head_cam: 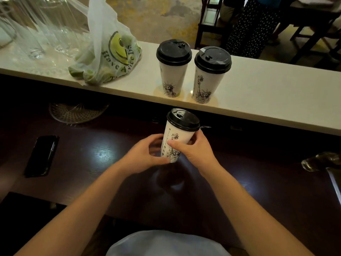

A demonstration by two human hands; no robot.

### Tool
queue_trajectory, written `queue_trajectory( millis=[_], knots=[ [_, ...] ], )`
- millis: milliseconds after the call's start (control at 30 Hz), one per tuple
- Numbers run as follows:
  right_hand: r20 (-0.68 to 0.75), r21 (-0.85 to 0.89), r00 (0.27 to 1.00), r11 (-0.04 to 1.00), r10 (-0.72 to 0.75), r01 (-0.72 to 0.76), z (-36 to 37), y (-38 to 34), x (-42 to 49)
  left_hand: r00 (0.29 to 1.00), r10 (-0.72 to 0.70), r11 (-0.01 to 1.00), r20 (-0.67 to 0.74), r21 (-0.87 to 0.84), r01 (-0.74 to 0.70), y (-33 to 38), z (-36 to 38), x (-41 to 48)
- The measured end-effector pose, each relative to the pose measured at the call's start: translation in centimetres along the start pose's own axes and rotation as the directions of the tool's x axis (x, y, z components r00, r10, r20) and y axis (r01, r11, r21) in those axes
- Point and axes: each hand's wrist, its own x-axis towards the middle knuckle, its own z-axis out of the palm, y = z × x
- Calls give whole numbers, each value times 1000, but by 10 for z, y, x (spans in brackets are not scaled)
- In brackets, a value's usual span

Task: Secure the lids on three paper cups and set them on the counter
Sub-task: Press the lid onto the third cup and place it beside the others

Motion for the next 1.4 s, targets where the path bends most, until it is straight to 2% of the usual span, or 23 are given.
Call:
queue_trajectory(
  millis=[100,200,400,767,967,1167,1300,1400],
  knots=[
    [14,8,1000,1000,-1,1,-1,-1,-1,995,89,994,-46,75,-85,18,13,-2],
    [47,39,999,999,9,-11,-7,0,-2,988,122,979,-94,175,-104,22,19,-1],
    [91,0,996,1000,7,-7,-31,8,-1,996,81,996,-41,-27,-82,23,22,-1],
    [70,-10,997,1000,-20,21,-41,18,-4,998,63,997,8,-32,-63,22,34,-3],
    [12,-30,998,997,-67,67,-58,12,-14,991,134,991,-1,-7,-134,29,51,4],
    [-120,-61,979,985,-166,159,-87,-13,-26,969,244,966,-20,91,-242,53,77,29],
    [-229,-69,944,971,-237,227,-111,-33,-27,933,359,925,-34,145,-351,83,97,46],
    [-319,-54,910,963,-266,263,-124,-44,-21,877,470,859,-97,281,-429,107,108,58]
  ],
)
